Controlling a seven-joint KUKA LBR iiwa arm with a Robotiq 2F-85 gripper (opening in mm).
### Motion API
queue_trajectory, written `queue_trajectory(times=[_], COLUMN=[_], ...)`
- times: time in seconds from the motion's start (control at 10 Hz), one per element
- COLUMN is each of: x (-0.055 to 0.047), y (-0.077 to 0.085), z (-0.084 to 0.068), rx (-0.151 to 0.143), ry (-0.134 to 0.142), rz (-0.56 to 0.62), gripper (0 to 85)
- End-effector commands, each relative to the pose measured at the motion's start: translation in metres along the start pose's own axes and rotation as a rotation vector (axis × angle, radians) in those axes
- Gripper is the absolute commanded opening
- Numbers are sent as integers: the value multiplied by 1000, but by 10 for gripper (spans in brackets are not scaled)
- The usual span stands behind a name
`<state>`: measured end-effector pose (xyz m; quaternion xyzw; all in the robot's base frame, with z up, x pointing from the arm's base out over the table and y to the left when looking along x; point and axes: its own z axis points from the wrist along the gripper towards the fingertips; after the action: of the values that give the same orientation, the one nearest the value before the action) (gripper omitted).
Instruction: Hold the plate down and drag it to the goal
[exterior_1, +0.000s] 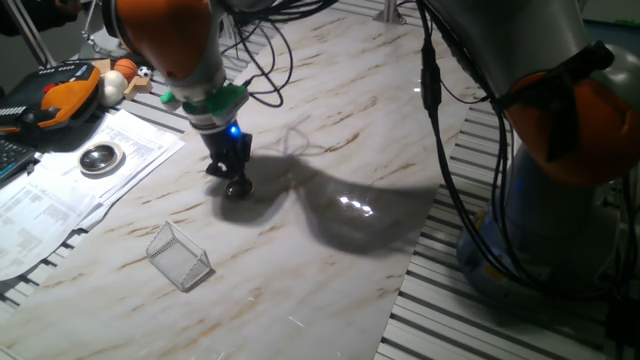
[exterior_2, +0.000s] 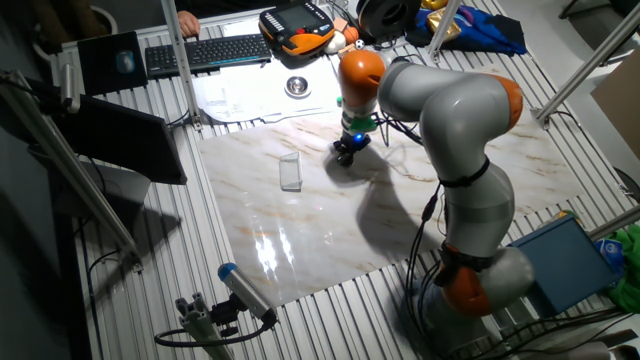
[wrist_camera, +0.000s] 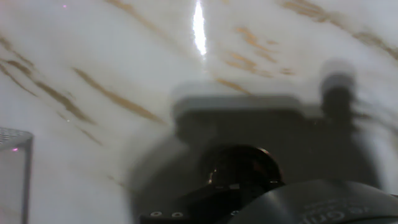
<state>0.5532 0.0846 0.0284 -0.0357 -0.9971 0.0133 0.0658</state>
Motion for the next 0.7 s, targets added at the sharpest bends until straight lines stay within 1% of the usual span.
queue_trajectory(times=[0.0,0.1,0.4,0.6], x=[1,3,4,6], y=[5,11,19,23], z=[1,3,6,4], rx=[1,5,5,4], ry=[-3,-6,-12,-8], rz=[9,17,31,37], gripper=[0,0,0,0])
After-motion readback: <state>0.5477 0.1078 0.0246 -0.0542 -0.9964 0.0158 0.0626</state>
